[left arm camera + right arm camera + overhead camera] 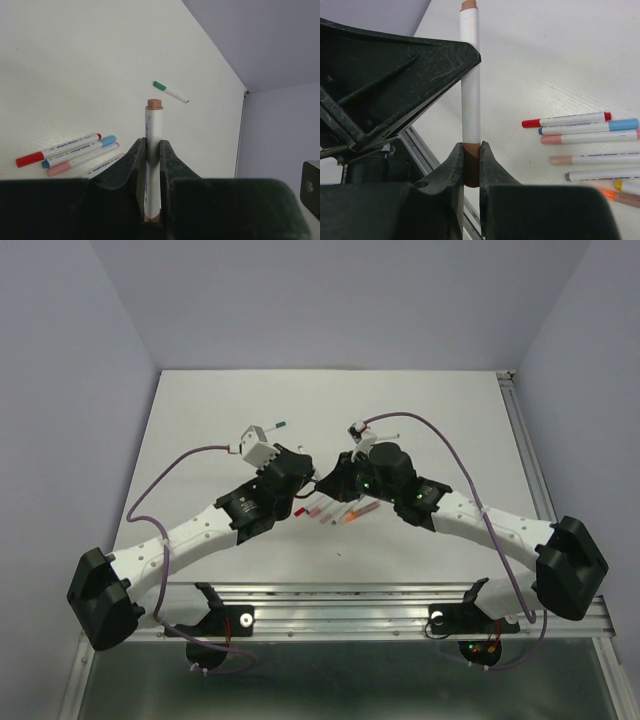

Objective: Open the pen caps

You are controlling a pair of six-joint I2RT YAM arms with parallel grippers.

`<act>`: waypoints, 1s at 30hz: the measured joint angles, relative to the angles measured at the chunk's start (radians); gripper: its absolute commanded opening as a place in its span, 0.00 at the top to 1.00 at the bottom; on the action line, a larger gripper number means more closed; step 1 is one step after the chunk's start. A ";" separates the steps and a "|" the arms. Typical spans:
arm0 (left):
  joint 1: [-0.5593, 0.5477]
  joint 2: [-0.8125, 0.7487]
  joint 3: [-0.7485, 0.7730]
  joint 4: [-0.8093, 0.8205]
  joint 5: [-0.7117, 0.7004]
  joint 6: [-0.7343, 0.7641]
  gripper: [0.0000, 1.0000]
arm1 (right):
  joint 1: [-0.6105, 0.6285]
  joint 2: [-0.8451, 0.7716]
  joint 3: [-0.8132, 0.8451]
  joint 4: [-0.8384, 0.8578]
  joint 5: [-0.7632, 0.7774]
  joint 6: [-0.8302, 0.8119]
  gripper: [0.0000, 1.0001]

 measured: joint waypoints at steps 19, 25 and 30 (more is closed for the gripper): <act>0.422 0.103 0.085 0.076 -0.079 0.111 1.00 | 0.026 -0.373 -0.184 -0.190 -0.275 0.083 0.99; 0.536 0.111 0.085 0.132 0.031 0.359 1.00 | -0.014 -0.309 -0.149 -0.336 -0.087 0.074 0.99; 0.642 0.182 0.085 0.145 0.159 0.547 1.00 | -0.316 -0.164 -0.144 -0.387 -0.001 0.054 0.99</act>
